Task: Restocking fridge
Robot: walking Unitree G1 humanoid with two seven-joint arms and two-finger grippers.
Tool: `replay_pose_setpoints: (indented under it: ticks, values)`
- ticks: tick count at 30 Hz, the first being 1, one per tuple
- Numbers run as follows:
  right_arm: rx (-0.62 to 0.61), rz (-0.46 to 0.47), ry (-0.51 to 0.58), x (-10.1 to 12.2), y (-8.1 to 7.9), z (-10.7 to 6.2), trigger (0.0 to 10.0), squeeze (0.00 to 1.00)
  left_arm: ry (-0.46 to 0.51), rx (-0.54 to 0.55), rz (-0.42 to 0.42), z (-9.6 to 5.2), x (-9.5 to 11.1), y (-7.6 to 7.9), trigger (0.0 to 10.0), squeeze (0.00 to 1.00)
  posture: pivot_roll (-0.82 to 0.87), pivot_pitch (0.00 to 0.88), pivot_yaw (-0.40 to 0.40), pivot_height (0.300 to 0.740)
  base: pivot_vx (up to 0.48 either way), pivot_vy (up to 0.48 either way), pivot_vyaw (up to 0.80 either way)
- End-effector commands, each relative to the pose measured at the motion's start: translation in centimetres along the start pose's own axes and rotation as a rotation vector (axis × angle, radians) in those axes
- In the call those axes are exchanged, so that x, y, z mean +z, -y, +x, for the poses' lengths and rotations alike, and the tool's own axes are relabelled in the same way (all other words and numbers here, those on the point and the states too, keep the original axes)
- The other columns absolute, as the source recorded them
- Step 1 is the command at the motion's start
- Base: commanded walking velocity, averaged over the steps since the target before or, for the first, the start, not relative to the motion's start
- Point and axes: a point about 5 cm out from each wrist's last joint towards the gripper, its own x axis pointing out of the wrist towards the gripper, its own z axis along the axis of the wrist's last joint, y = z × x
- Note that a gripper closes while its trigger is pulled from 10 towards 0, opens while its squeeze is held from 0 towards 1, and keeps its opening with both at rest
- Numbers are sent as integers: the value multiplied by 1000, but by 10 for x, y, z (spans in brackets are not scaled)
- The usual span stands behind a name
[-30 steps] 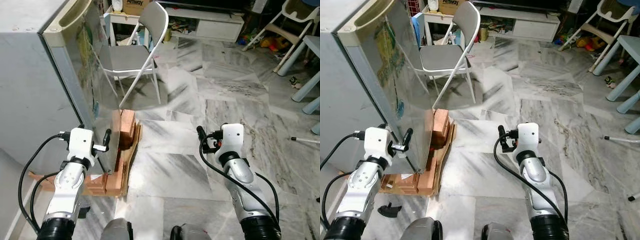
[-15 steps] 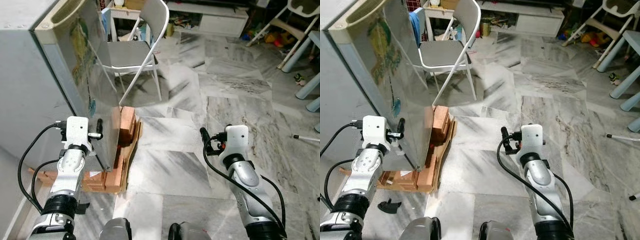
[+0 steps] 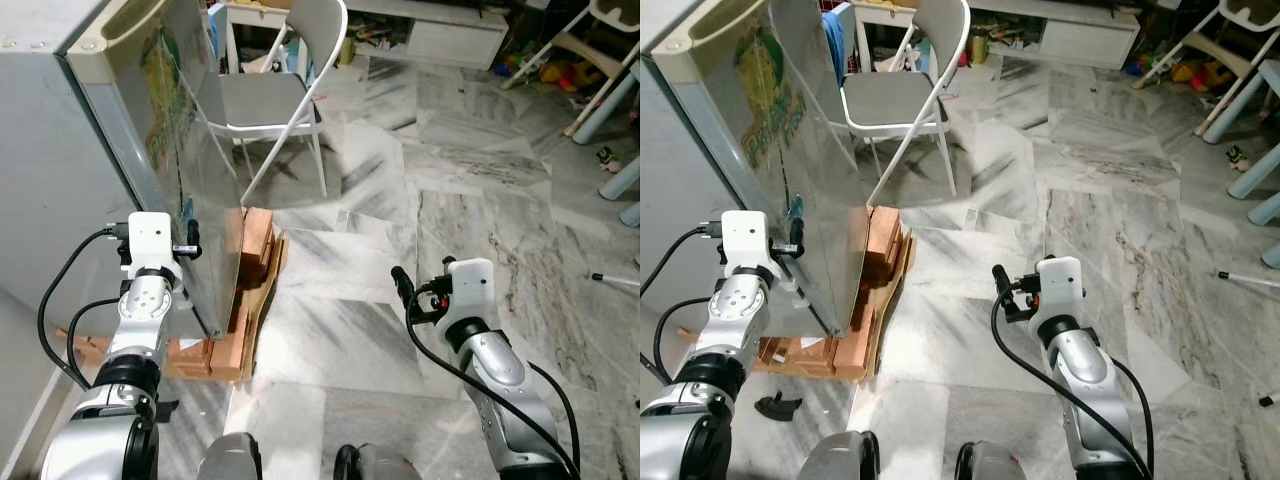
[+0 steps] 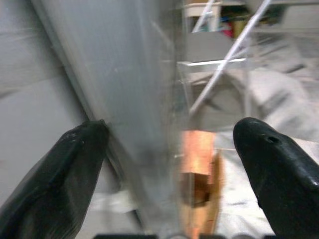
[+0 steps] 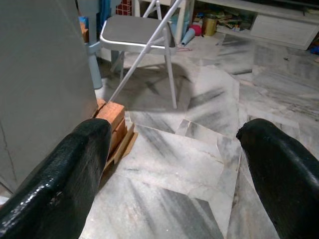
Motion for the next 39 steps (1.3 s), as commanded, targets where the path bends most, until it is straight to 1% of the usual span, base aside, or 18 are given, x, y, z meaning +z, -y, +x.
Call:
replay_pose_setpoints:
  ticks: [1, 3, 4, 6, 10, 12, 13, 15, 16, 18, 19, 21, 23, 24, 25, 29, 30, 39]
  values:
    - [-14, -2, -8, 0, 3, -3, 10000, 0, 15, -81, 24, 2, 5, 15, 10000, 0, -14, 93, -61, 740, 0, 0, 0]
    - [-16, -4, -17, -1, 4, -4, 10000, 0, 29, -127, 35, 2, 7, 25, 10000, 0, -13, 92, -57, 740, 0, 0, 0]
    - [-21, -6, -32, -4, 5, -5, 10000, 0, 50, -207, 48, 1, 10, 42, 10000, 0, -12, 92, -54, 740, 0, 0, 0]
    - [-24, -9, -50, -7, 5, -6, 10000, 0, 63, -269, 54, -1, 12, 57, 10000, 0, -13, 90, -51, 740, 0, 0, 0]
    - [-21, -23, -84, -13, 5, -7, 10000, 0, 72, -335, 65, -1, 16, 74, 10000, 0, -14, 88, -49, 740, 0, 0, 0]
    - [-37, -48, -128, -21, 10, -12, 10000, 0, 126, -489, 77, -7, 29, 108, 10000, 0, -13, 87, -48, 740, 0, 0, 0]
    - [-37, -48, -128, -21, 10, -12, 10000, 0, 126, -489, 77, -7, 29, 108, 10000, 0, -13, 87, -48, 740, 0, 0, 0]
    - [-60, -75, -194, -36, 17, -20, 10000, 0, 252, -777, 92, -33, 50, 165, 10000, 0, -8, 82, -44, 740, 0, 0, 0]
    - [-60, -75, -194, -36, 17, -20, 10000, 0, 252, -777, 92, -33, 50, 165, 10000, 0, -8, 82, -44, 740, 0, 0, 0]
    - [-76, -64, -229, -45, 21, -24, 10000, 0, 344, -1006, 72, -67, 66, 209, 10000, 0, -21, 79, -35, 740, 0, 0, 0]
    - [-78, -58, -231, -45, 20, -25, 10000, 0, 352, -1051, 57, -74, 68, 217, 10000, 0, -23, 78, -33, 740, 0, 0, 0]
    - [-79, -54, -226, -45, 20, -24, 10000, 0, 344, -1055, 60, -74, 65, 217, 10000, 0, -27, 77, -28, 740, 0, 0, 0]
    - [-81, -51, -220, -44, 18, -24, 10000, 0, 311, -998, 89, -62, 56, 203, 10000, 0, -25, 75, -26, 740, 0, 0, 0]
    - [-81, -48, -219, -45, 17, -24, 10000, 0, 282, -910, 100, -47, 49, 180, 10000, 0, -17, 76, -25, 740, 0, 0, 0]
    - [-81, -48, -219, -45, 17, -24, 10000, 0, 282, -910, 100, -47, 49, 180, 10000, 0, -17, 76, -25, 740, 0, 0, 0]
    - [-78, -45, -219, -46, 17, -23, 10000, 0, 254, -814, 94, -35, 42, 151, 10000, 0, 3, 77, -32, 740, 0, 0, 0]
    - [-69, -40, -207, -45, 15, -20, 10000, 0, 222, -749, 102, -32, 31, 128, 10000, 0, 12, 76, -37, 740, 0, 0, 0]
    - [-51, -23, -156, -35, 10, -9, 10000, 0, 119, -559, 70, -53, -13, 63, 10000, 0, 36, 74, -52, 740, 0, -61, 0]
